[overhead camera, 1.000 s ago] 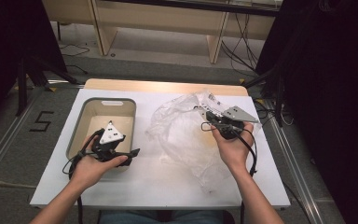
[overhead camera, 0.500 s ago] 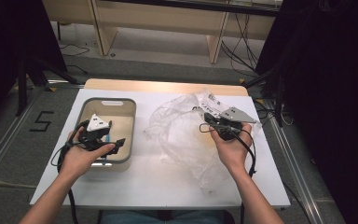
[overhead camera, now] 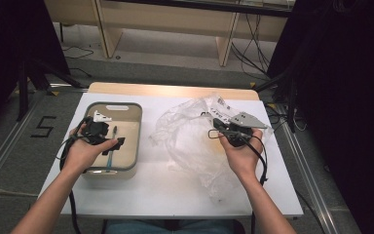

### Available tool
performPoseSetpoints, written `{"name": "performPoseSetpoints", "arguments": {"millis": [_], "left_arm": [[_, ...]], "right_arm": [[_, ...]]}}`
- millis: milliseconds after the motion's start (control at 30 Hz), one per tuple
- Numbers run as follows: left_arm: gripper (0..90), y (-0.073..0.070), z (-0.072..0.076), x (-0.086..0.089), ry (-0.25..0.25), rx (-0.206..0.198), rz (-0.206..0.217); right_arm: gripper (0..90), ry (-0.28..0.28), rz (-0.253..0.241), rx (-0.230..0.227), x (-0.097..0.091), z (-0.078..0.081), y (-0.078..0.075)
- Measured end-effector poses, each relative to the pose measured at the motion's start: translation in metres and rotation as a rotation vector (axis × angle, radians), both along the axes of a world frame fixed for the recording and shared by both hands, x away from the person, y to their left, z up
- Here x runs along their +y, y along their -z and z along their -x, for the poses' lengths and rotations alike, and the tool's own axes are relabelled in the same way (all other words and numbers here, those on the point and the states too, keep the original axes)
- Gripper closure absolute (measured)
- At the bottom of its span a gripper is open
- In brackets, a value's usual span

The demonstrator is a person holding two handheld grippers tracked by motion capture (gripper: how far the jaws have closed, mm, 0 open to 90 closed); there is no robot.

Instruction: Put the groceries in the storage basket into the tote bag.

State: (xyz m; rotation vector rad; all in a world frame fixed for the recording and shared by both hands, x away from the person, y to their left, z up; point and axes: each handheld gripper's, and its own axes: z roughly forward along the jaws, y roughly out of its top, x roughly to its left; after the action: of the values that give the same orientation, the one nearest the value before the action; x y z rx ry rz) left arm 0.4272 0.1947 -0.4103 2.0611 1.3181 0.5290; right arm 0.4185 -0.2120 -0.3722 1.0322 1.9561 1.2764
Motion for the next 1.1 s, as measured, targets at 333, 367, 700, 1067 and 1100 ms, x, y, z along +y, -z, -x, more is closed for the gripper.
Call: {"name": "performPoseSetpoints", "arguments": {"millis": [333,367,700,1067,1100], "left_arm": [[30.9,0.011,-0.017,-0.004,-0.021,0.082,-0.049],[30.7,0.011,-0.018,-0.004,-0.027,0.092,-0.055],[30.7,0.019,-0.028,-0.004,-0.052,0.206,-0.092],[33.5,0.031,-0.044,-0.003,-0.078,0.357,-0.112],[33.5,0.031,-0.046,-0.003,-0.081,0.359,-0.111]], "right_arm": [[90.0,0.002,0.003,0.006,-0.001,0.0,0.0],[90.0,0.002,0.003,0.007,-0.001,0.0,0.001],[90.0,-0.001,0.003,0.012,0.0,-0.001,0.002],[90.0,-0.001,0.005,0.013,0.0,-0.001,0.002],[90.0,0.0,0.005,0.013,0.0,0.0,0.002]]}}
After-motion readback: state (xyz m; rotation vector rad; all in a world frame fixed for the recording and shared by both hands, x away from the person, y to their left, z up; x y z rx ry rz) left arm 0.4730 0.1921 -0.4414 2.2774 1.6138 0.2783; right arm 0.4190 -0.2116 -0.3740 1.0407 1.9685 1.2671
